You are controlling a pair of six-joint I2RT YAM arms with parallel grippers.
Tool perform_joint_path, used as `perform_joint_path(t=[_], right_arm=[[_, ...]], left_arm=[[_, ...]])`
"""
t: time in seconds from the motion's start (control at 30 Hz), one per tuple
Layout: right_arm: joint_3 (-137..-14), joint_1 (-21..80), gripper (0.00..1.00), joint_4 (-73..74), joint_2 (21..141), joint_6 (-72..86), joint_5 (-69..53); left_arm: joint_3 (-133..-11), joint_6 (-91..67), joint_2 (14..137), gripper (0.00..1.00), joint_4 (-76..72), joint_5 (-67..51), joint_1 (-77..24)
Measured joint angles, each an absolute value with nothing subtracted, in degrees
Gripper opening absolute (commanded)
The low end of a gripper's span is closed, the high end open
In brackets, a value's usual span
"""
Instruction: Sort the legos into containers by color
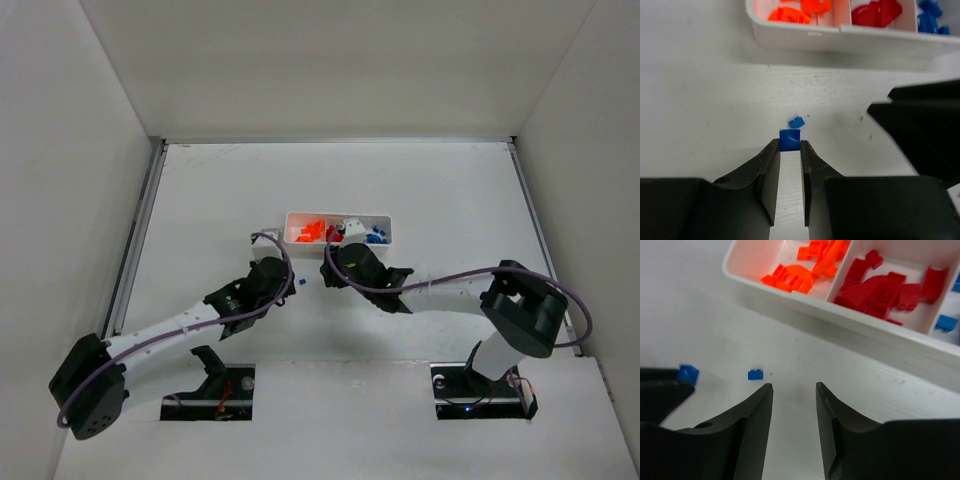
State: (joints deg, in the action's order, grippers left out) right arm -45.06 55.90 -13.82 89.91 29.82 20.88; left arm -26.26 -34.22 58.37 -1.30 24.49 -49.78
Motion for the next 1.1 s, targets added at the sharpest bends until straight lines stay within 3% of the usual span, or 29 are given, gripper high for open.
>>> perform_joint_path(t=[0.27, 0.5, 1.1], right_arm=[[-48.4, 59.5, 0.53, -17.3, 100.1, 28.6, 20.2], [-53.0, 61.6, 0.49, -18.9, 106.7, 26.2, 21.5], [-57.0, 64.2, 0.25, -19.3, 111.0, 23.3, 25.9]], left_arm=[[-26.3, -35.7, 48.8, 0.15, 0.3, 23.6, -40.0], [-26.3, -37.0, 48.0, 0.15, 0.2, 19.6, -33.5], [-26.3, -38.9, 49.1, 0.15, -2.2, 16.7, -30.8]])
